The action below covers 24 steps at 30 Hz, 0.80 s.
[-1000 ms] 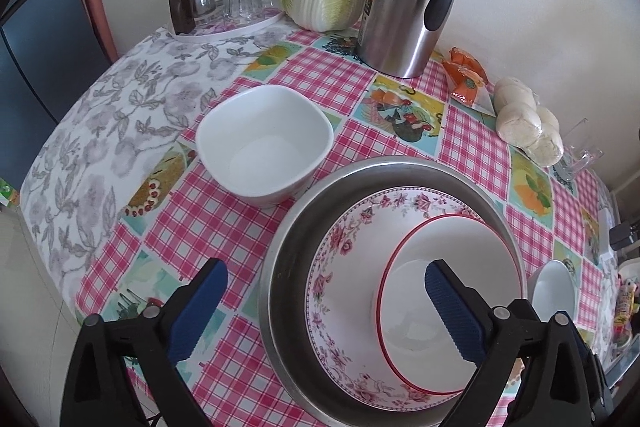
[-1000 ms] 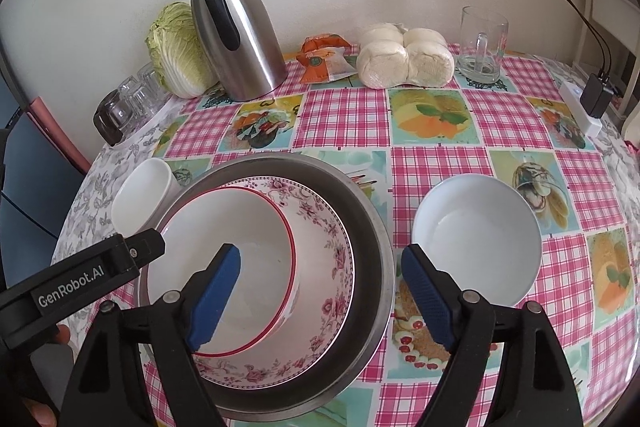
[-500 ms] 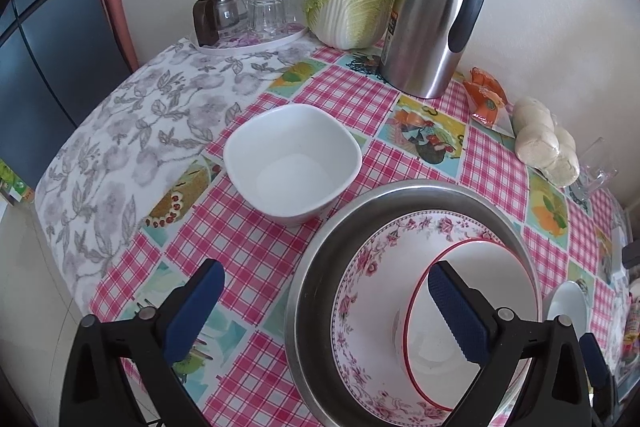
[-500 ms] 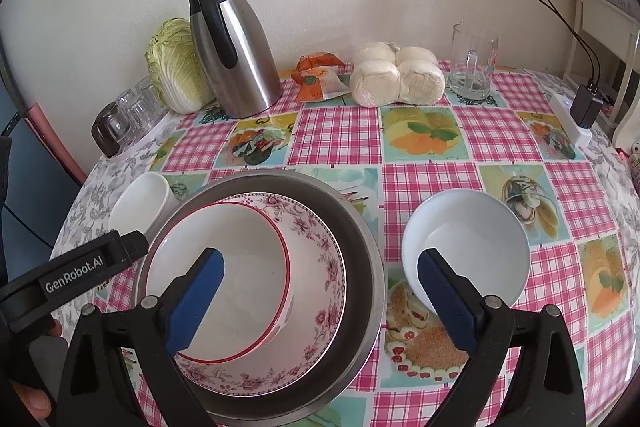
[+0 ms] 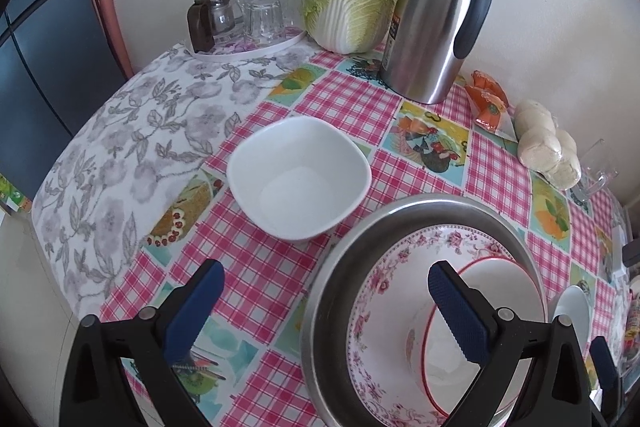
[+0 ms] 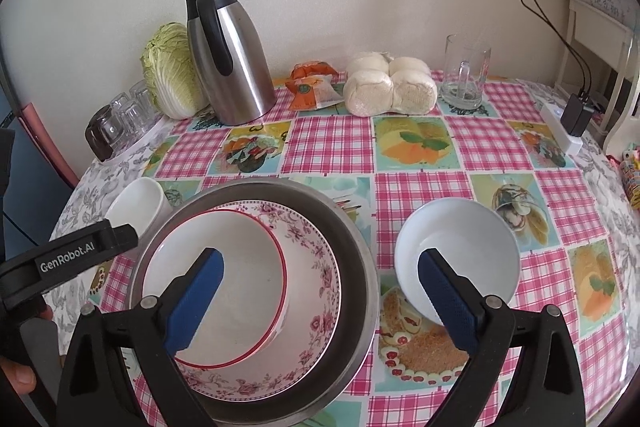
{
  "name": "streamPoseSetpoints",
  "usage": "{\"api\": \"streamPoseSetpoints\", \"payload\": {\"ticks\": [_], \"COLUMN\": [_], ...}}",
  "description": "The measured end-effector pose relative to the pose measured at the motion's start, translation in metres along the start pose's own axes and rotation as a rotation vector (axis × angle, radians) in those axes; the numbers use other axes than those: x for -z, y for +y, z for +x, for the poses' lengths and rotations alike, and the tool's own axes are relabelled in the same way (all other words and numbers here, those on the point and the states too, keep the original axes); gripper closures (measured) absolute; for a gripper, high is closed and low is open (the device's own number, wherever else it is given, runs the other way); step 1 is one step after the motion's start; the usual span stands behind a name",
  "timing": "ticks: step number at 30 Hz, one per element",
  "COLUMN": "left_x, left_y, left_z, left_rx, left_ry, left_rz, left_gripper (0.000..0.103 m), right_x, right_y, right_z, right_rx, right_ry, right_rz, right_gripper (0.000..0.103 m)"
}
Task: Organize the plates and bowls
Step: 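Move both tools toward the white square bowl beside the basin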
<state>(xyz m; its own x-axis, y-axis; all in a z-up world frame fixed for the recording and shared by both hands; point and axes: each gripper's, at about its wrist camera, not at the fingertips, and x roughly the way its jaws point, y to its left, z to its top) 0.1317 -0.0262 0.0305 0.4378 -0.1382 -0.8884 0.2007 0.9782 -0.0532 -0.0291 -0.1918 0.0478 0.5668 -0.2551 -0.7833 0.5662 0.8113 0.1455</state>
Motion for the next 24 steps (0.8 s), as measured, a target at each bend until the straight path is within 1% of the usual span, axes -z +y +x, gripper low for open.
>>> {"api": "streamPoseSetpoints", "payload": {"ticks": [3, 11, 13, 19, 24], "left_x": [-0.005, -0.016, -0.019, -0.028, -0.038], "left_y": [0.009, 0.035, 0.041, 0.051, 0.058], "left_z": [-0.001, -0.002, 0.0, 0.011, 0.018], "left_rx": [-0.009, -0.028, -0.021, -0.001, 0.034], "left_ry": [-0.01, -0.03, -0.03, -0.013, -0.007], "left_rz": [0.003, -0.017, -0.029, -0.065, -0.104], "left_gripper": [0.0, 0.0, 0.0, 0.0, 0.0], "right_x": [-0.002, -0.005, -0.005, -0.008, -0.014], "right_y": [0.001, 0.017, 0.021, 0.032, 0.044], "right_z": [-0.003, -0.005, -0.005, 0.001, 0.007], "right_rx": [0.013, 0.003, -0.009, -0.006, -0.022], "right_ry": [-0.011, -0.02, -0.016, 0.002, 0.016], "right_rz": [-0.003, -0.036, -0.042, -0.025, -0.037], "right_gripper": [0.005, 0.005, 0.005, 0.005, 0.005]}}
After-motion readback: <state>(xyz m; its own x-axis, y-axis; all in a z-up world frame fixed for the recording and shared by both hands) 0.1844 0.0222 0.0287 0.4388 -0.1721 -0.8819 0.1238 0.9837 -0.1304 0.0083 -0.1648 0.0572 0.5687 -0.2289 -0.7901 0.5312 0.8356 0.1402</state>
